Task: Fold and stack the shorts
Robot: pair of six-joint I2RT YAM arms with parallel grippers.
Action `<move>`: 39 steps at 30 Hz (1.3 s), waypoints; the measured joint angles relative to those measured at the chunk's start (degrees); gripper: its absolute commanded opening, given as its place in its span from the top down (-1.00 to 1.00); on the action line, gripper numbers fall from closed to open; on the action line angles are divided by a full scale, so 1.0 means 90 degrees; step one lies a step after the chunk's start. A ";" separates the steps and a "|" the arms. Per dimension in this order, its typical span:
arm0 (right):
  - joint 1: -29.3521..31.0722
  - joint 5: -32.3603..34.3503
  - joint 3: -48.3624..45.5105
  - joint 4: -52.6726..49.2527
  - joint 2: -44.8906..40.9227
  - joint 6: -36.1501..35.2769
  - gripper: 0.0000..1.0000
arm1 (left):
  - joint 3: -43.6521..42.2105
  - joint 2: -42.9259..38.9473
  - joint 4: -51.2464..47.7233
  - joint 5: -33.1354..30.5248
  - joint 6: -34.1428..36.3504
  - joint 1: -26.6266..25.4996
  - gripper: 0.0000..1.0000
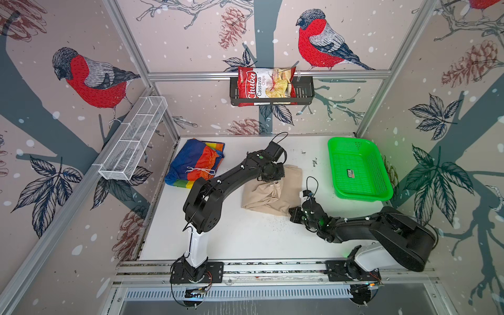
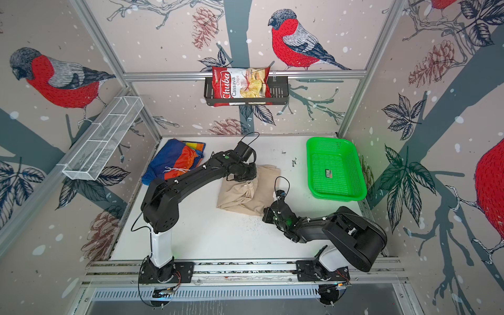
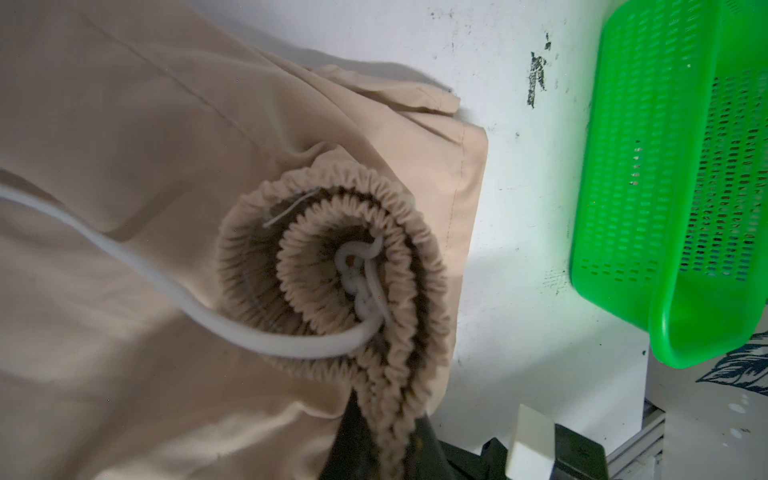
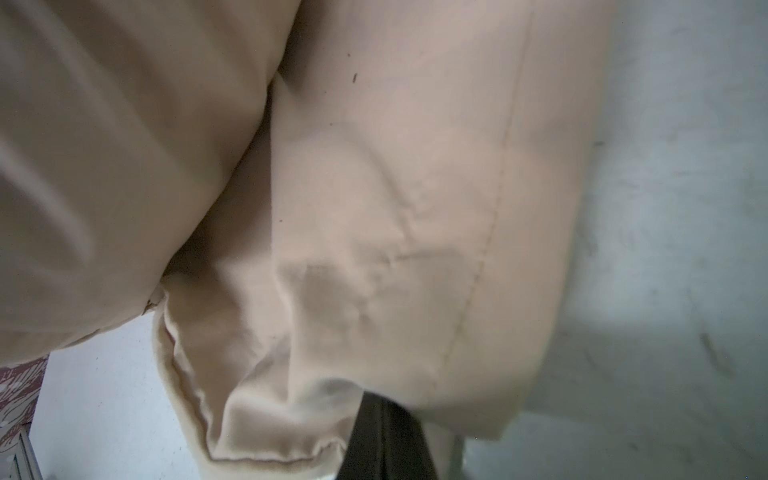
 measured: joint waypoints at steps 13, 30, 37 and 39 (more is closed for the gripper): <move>-0.0508 0.0325 -0.0102 -0.2708 -0.2339 0.0226 0.50 | -0.0860 -0.0401 0.1736 0.1547 -0.0415 -0.0002 -0.33; -0.1554 0.0221 0.2414 -0.4694 -0.2188 -0.0330 0.28 | -0.3529 -0.2397 0.1919 0.0799 0.0702 0.1285 -0.19; -0.1326 -0.0194 0.3492 -0.4337 -0.0165 -0.0760 0.57 | -0.4367 -0.2450 0.2154 0.0639 0.0792 0.1620 -0.13; -0.1392 -0.0321 0.3689 -0.4180 0.0282 -0.0838 0.65 | -0.4481 -0.2412 0.2254 0.0629 0.0804 0.1661 -0.12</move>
